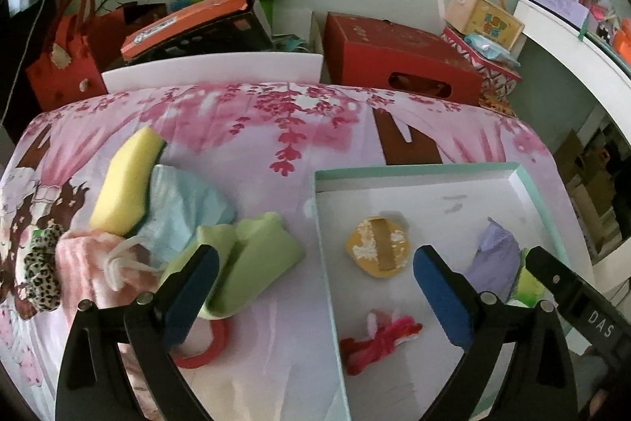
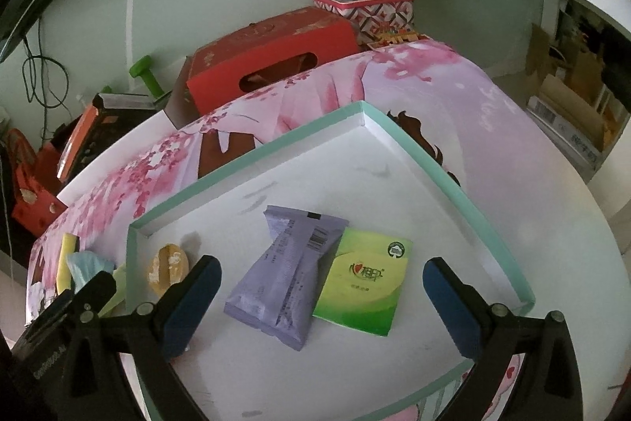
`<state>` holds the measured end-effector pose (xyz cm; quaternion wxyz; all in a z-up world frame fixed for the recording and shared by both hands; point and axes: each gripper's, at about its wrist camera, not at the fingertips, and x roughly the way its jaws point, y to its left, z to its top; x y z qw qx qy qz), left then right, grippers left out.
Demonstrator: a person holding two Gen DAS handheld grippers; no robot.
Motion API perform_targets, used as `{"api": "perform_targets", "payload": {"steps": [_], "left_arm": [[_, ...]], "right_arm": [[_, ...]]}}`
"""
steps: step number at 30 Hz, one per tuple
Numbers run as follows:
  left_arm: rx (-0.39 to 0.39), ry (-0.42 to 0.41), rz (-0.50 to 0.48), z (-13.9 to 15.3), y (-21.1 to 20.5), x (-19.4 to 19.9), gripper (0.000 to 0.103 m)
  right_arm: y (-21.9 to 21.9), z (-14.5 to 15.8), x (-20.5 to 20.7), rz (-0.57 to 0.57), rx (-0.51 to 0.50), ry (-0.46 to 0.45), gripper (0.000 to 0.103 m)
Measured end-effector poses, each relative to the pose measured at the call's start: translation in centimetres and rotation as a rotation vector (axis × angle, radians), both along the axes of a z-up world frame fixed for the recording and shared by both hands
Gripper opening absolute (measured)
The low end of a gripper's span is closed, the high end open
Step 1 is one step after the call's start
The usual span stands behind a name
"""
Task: Organize soft objects
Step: 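Move both tools back toward the remaining soft items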
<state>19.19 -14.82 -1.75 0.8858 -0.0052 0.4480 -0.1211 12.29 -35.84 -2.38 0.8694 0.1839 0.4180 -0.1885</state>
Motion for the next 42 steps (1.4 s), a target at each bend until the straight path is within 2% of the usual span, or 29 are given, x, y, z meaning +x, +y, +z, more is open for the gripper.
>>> {"api": "perform_targets", "payload": {"steps": [10, 15, 30, 42], "left_arm": [[0.005, 0.007, 0.066, 1.0, 3.3, -0.7, 0.099], [0.002, 0.003, 0.145, 1.7, 6.4, -0.9, 0.099], [-0.044, -0.001, 0.454, 2.8, 19.5, -2.2, 0.099], [-0.119, 0.115, 0.495, 1.2, 23.3, -2.9, 0.099]], "right_arm": [[0.8, 0.4, 0.4, 0.021, 0.006, -0.022, 0.103], [2.1, 1.1, 0.7, 0.070, 0.032, -0.058, 0.103], [11.6, 1.9, 3.1, 0.340, 0.068, -0.096, 0.103], [19.0, 0.3, 3.9, 0.529, 0.076, -0.043, 0.103]]}}
